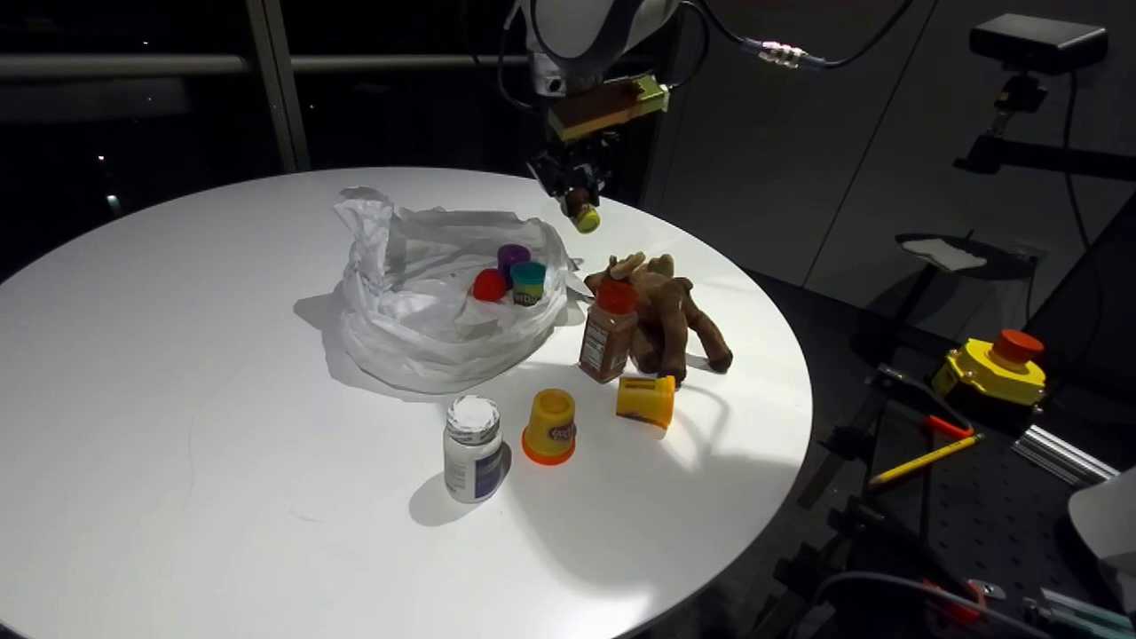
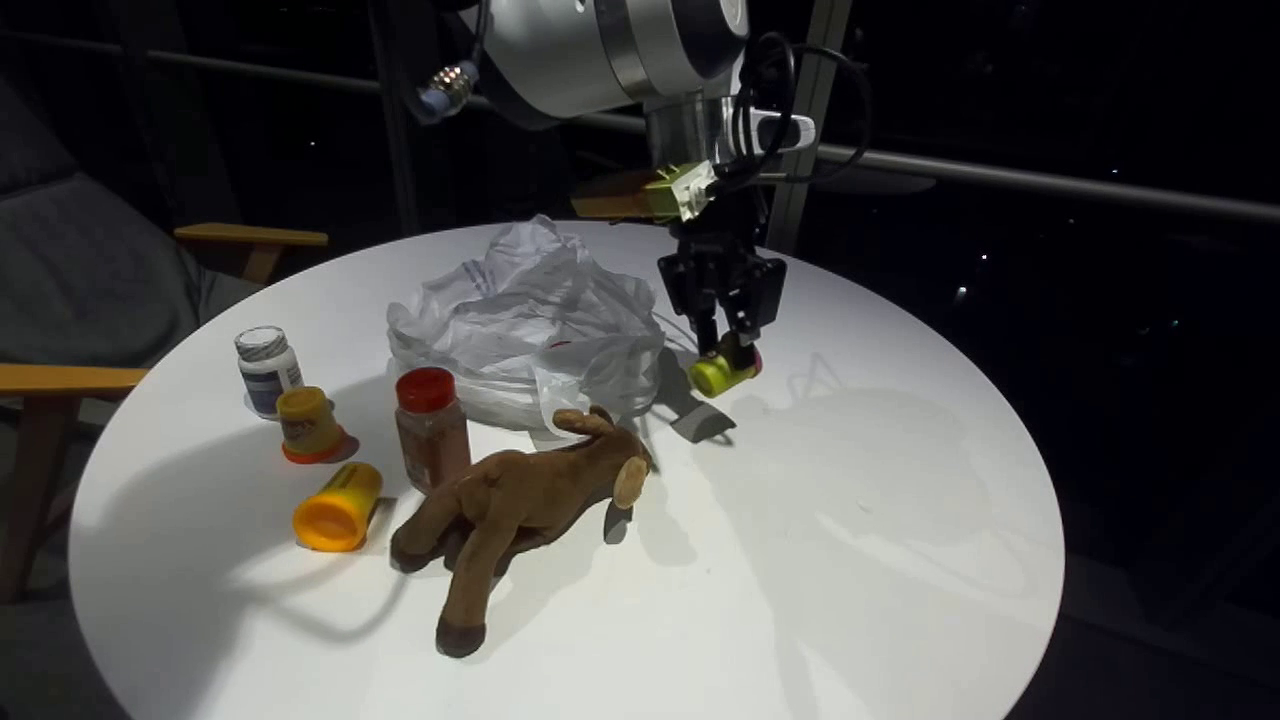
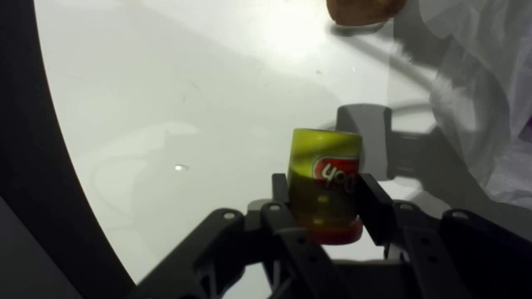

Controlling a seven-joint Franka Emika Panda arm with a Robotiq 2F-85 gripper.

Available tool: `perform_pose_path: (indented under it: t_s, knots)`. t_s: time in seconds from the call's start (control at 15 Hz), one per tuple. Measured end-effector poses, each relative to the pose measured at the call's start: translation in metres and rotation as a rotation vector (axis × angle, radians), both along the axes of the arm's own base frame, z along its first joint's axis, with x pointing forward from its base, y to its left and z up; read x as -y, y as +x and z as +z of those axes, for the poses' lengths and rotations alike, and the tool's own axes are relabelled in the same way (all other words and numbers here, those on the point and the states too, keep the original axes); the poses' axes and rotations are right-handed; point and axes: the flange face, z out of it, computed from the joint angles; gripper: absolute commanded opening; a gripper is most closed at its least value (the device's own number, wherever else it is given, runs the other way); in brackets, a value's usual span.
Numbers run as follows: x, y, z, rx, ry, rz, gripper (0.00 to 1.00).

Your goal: Remove the contents from the white plastic bag and put them on the table one at a time

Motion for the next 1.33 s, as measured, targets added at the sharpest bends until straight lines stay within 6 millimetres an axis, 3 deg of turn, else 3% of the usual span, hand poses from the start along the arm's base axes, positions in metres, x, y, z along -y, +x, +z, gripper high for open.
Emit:
perform_pose_path:
  t_s: [0.47,0.53,0.6,0.8,0.87,1.0,1.2,1.33]
  knots:
    - [0.018,-0.009,-0.035,-0.044,-0.033,-0.101,0.21]
    - [0.019,-0.010,-0.041,-0.051,-0.038,-0.110,0.49]
    - [0.021,-0.010,-0.045,-0.060,-0.043,-0.120,0.65]
    - [0.025,-0.008,-0.047,-0.056,-0.043,-0.154,0.89]
    - [0.027,-0.005,-0.042,-0.043,-0.039,-0.165,0.97]
    - [0.029,0.001,-0.022,-0.007,-0.033,-0.189,1.00]
    - [0.020,0.009,0.037,0.072,-0.002,-0.208,1.00]
    - [-0.005,0.009,0.079,0.111,0.059,-0.198,1.00]
